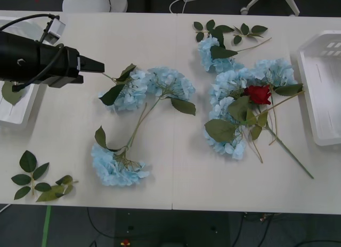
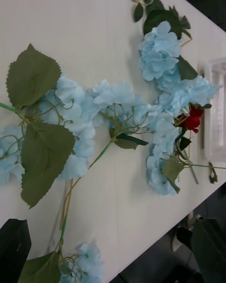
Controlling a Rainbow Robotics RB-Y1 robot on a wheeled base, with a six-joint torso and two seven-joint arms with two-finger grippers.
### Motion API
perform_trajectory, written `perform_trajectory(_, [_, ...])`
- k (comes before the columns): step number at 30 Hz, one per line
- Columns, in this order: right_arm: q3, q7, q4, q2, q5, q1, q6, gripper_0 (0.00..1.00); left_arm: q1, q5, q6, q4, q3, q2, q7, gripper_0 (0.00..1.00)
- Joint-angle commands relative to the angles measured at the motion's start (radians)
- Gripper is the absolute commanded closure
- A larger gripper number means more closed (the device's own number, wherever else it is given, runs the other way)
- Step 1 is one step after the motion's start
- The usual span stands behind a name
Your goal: Place the red flowers into the right box and the blue flowers into the left box. If a person shows an open palm, hand one flower to the person first, then continue sorting.
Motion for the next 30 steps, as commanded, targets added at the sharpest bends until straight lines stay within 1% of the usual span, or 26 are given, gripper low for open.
perform_trajectory(1, [0.024, -0.016, 0.023, 0.038, 0.047, -0.041, -0.055, 1.0, -0.083, -0.106, 0.006, -0.032, -0.067, 0.043, -0.118, 0.0])
perform_trajectory(4, [0.101, -0.021, 0.028, 0.045, 0.072, -0.041, -0.104, 1.0, -0.127, -0.219, 0.006, -0.032, -0.096, 0.043, -0.207, 0.0])
perform_trajectory(6, [0.153, -0.027, 0.037, 0.048, 0.075, -0.039, -0.136, 1.0, -0.162, -0.356, 0.006, -0.041, -0.112, 0.043, -0.334, 0.0])
perform_trajectory(9, [0.188, -0.033, 0.042, 0.053, 0.067, -0.041, -0.159, 1.0, -0.193, -0.498, -0.007, -0.05, -0.139, 0.035, -0.496, 0.0])
perform_trajectory(12, [0.191, -0.027, 0.043, 0.051, 0.066, -0.041, -0.161, 1.0, -0.208, -0.604, -0.04, -0.061, -0.174, 0.032, -0.641, 0.0])
perform_trajectory(14, [0.193, -0.021, 0.043, 0.051, 0.067, -0.041, -0.161, 0.85, -0.211, -0.696, -0.05, -0.089, -0.201, 0.032, -0.704, 0.0])
perform_trajectory(15, [0.191, -0.016, 0.043, 0.05, 0.066, -0.041, -0.161, 0.68, -0.214, -0.778, -0.056, -0.113, -0.23, 0.032, -0.749, 0.0])
perform_trajectory(18, [0.191, -0.001, 0.043, 0.042, 0.066, -0.041, -0.159, 0.29, -0.239, -0.949, -0.057, -0.15, -0.343, 0.032, -0.838, 0.0])
perform_trajectory(19, [0.191, 0.003, 0.043, 0.041, 0.061, -0.039, -0.158, 0.24, -0.245, -0.972, -0.057, -0.149, -0.366, 0.032, -0.851, 0.0])
perform_trajectory(22, [0.19, 0.046, 0.034, 0.018, 0.027, -0.041, -0.144, 0.03, -0.276, -1.074, -0.082, -0.123, -0.475, 0.032, -0.93, 0.0])
perform_trajectory(24, [0.17, 0.092, 0.02, -0.004, -0.003, -0.041, -0.124, 0.0, -0.299, -1.091, -0.12, -0.083, -0.53, 0.032, -0.979, 0.0])
perform_trajectory(26, [0.13, 0.142, -0.007, -0.033, -0.037, -0.041, -0.078, 0.0, -0.339, -1.084, -0.168, -0.012, -0.595, 0.029, -1.026, 0.0])
perform_trajectory(28, [0.082, 0.184, -0.043, -0.058, -0.056, -0.041, -0.028, 0.0, -0.374, -1.078, -0.201, 0.048, -0.645, 0.021, -1.068, 0.0])
perform_trajectory(30, [0.009, 0.224, -0.092, -0.081, -0.065, -0.041, 0.041, 0.0, -0.42, -1.081, -0.234, 0.127, -0.705, 0.003, -1.117, 0.0])
